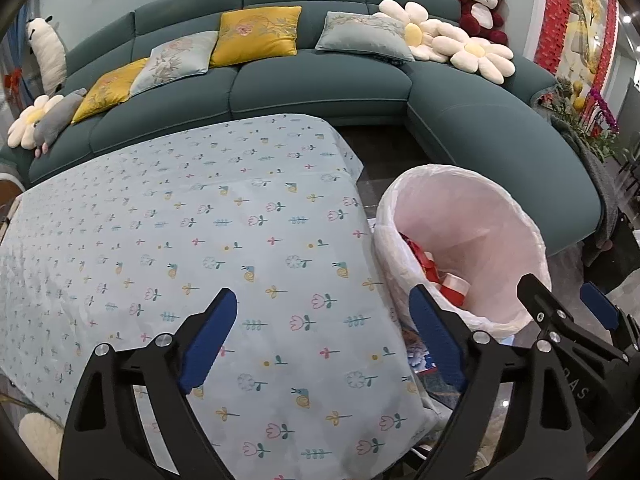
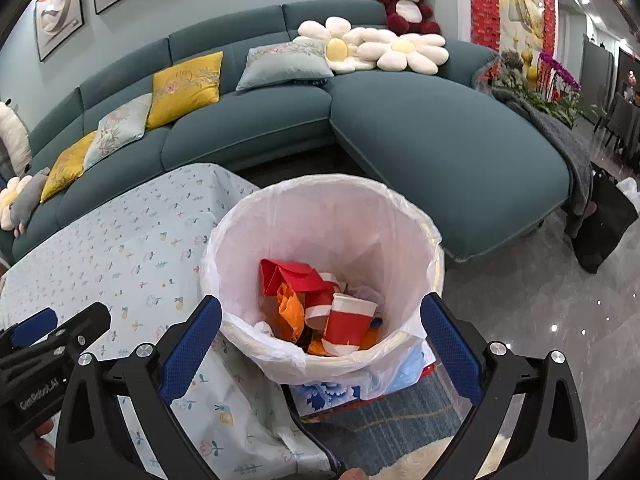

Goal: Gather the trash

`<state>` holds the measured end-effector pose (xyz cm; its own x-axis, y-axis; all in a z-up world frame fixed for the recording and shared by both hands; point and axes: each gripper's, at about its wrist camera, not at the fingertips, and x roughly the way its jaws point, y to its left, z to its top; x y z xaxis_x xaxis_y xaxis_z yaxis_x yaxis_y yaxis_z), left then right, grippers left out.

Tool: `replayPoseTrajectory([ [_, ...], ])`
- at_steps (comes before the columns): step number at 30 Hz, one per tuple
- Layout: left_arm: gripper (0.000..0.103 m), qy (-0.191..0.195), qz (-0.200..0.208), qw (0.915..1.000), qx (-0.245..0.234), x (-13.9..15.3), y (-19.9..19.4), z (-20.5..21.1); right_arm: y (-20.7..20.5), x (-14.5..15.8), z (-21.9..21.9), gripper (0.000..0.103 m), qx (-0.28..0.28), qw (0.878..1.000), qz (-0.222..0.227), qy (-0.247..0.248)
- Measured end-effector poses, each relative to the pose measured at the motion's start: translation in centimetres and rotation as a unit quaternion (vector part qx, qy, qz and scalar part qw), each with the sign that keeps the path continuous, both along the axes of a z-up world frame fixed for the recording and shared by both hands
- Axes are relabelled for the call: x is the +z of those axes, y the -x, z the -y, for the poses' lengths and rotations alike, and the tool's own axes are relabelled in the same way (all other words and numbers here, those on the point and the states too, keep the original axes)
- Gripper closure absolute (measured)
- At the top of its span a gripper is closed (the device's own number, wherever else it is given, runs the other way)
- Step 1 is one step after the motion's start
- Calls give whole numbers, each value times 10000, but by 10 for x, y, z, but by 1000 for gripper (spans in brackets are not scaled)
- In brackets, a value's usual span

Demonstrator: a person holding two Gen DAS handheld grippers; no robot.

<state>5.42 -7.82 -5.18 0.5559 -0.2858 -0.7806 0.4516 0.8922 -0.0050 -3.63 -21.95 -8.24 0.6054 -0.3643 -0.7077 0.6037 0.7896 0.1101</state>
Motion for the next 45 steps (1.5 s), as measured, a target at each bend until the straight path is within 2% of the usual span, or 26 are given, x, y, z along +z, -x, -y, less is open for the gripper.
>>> replayPoseTrajectory([
  [19,19,-111,-57,9998,164,-14,-11,3,-13,-10,5,7,103,9995,-121,-265],
  [45,19,-222,111,9992,305,-14,-12,7,-15,-10,7,7,166,9992,-84,-354],
])
